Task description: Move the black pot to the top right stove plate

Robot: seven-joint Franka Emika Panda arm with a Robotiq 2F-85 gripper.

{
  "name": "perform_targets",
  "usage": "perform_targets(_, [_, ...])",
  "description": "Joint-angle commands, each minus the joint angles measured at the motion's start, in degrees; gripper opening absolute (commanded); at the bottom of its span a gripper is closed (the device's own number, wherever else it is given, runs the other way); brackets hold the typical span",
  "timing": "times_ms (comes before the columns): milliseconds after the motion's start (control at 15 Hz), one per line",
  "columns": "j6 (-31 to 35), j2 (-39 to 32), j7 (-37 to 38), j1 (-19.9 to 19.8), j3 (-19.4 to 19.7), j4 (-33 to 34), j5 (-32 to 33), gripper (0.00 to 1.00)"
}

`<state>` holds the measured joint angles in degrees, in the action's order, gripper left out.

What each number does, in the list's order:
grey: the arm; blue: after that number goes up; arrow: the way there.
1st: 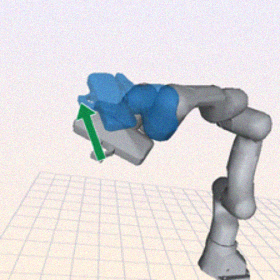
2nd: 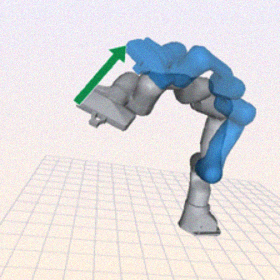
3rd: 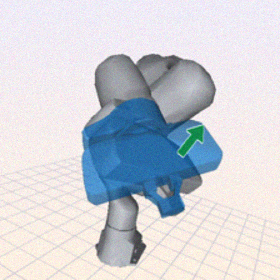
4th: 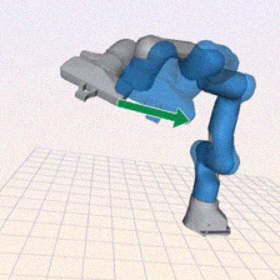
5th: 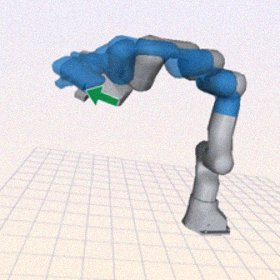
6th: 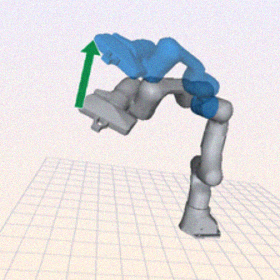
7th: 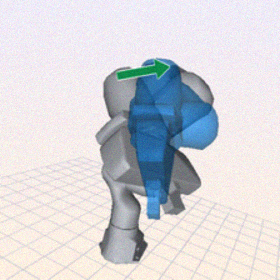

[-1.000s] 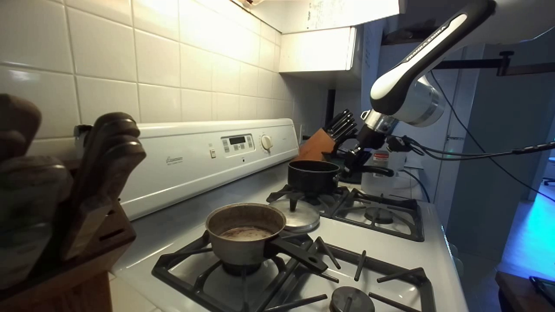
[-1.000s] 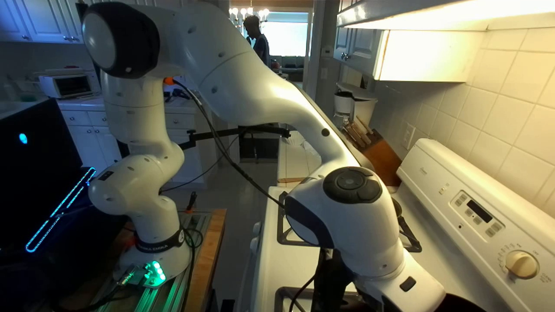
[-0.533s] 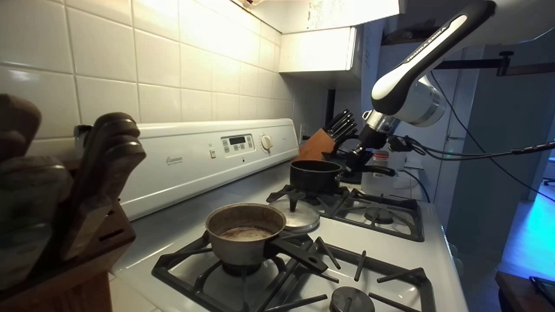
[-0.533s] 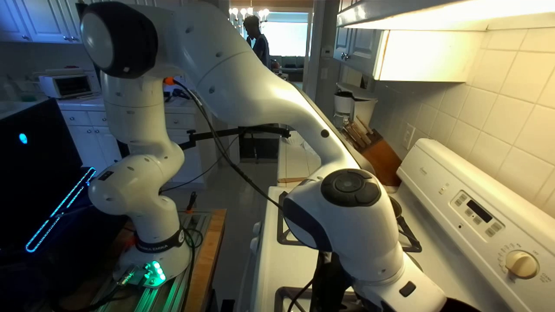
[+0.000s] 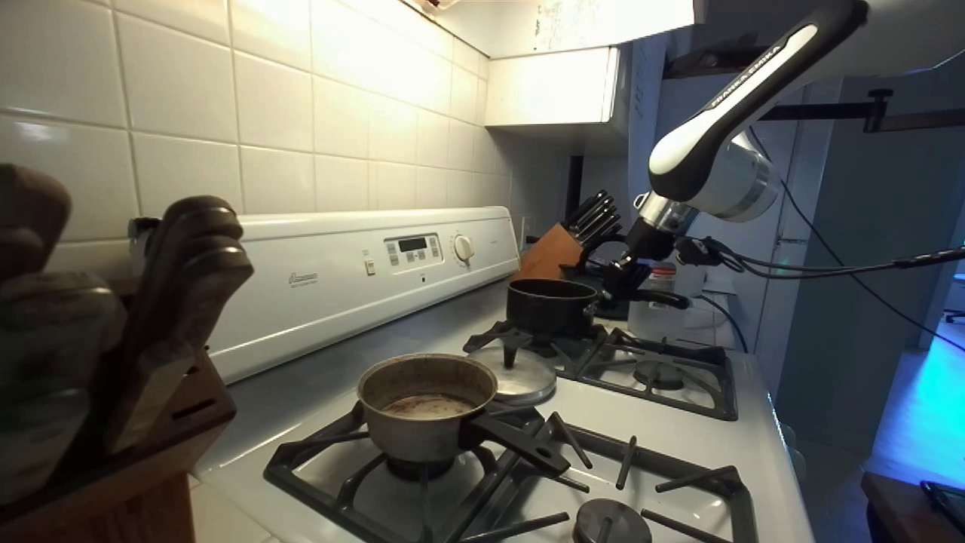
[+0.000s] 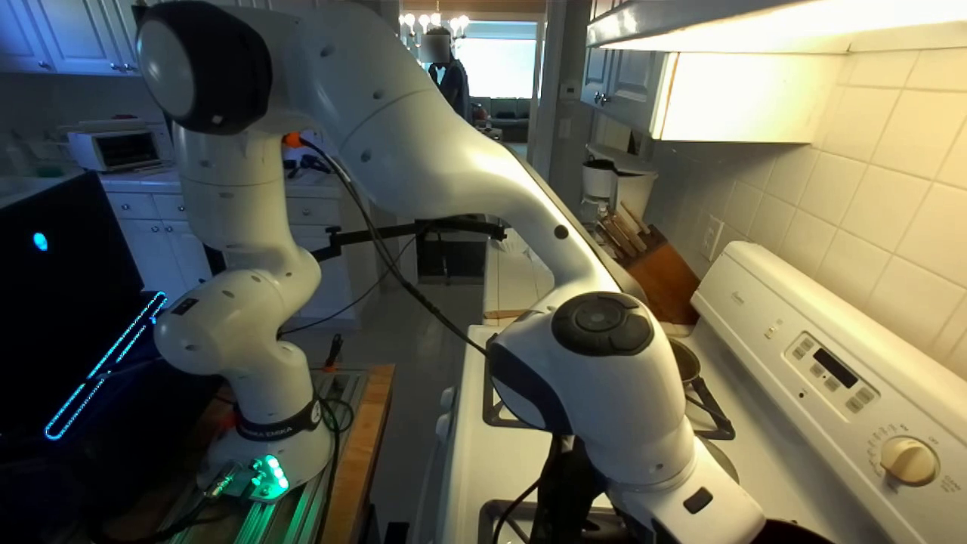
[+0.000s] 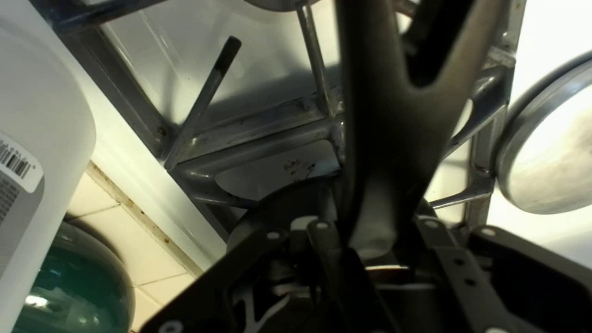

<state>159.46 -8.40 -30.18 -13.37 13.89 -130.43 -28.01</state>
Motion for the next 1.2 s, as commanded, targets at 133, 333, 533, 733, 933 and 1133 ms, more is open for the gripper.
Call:
perform_targets(133, [0.6,3.2,9.6,2.1,0.3,-3.6,1.8,0.08])
perform_targets(333, [0.2,3.7,14.5,3.4,0.4,-3.8,3.7,0.08])
perform_targets(533, [0.4,4.4,20.8,2.9,-1.7,-4.2,6.9,0.08])
perform_targets(733, [1.9,3.9,29.3,3.8,-1.9,-4.2,11.5,0.08])
perform_targets(933, [4.7,3.8,36.8,4.5,-1.7,-5.0,16.6,0.08])
perform_targets(1133, [7.3,3.1,48.8,7.1,0.7,-5.2,23.3,0.08])
